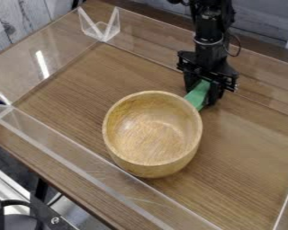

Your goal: Remove the green block from inside the brown bowl and put it on the table

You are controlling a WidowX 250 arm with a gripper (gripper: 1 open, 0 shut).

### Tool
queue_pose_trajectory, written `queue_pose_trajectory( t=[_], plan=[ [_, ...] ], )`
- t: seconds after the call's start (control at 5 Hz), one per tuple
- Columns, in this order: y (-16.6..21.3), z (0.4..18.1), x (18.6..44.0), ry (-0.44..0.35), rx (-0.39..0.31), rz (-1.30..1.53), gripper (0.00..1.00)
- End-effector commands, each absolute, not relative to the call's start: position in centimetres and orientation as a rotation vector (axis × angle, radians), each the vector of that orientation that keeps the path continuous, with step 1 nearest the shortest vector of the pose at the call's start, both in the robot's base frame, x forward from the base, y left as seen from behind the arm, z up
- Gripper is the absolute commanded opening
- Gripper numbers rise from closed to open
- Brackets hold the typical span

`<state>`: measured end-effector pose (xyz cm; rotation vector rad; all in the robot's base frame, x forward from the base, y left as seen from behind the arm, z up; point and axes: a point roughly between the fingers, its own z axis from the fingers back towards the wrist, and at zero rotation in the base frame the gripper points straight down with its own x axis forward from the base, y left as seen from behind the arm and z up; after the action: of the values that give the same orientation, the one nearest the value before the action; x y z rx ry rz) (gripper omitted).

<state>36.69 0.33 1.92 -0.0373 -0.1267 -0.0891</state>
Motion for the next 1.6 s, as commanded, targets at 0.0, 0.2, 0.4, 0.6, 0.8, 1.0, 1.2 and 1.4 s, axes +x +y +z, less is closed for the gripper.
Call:
queue_pose_trajectory(
  t=[0.0,0.2,0.4,0.6,0.8,1.0,1.2,1.4],
  plan=[
    [2.02,2.45,37.26,-0.145,-0.025,-0.039,0.00],
    [2.24,2.44,37.26,-0.140,-0.023,-0.032,0.00],
    [2.45,2.42,37.24,-0.134,-0.022,-0.025,0.00],
    [2.64,2.42,37.22,-0.130,-0.021,-0.018,0.00],
    [2.82,2.43,37.22,-0.125,-0.020,-0.011,0.00],
    [3.00,2.45,37.21,-0.121,-0.019,-0.005,0.00],
    [2.99,2.44,37.20,-0.119,-0.021,-0.002,0.00],
    [2.97,2.45,37.21,-0.117,-0.023,0.001,0.00]
  ],
)
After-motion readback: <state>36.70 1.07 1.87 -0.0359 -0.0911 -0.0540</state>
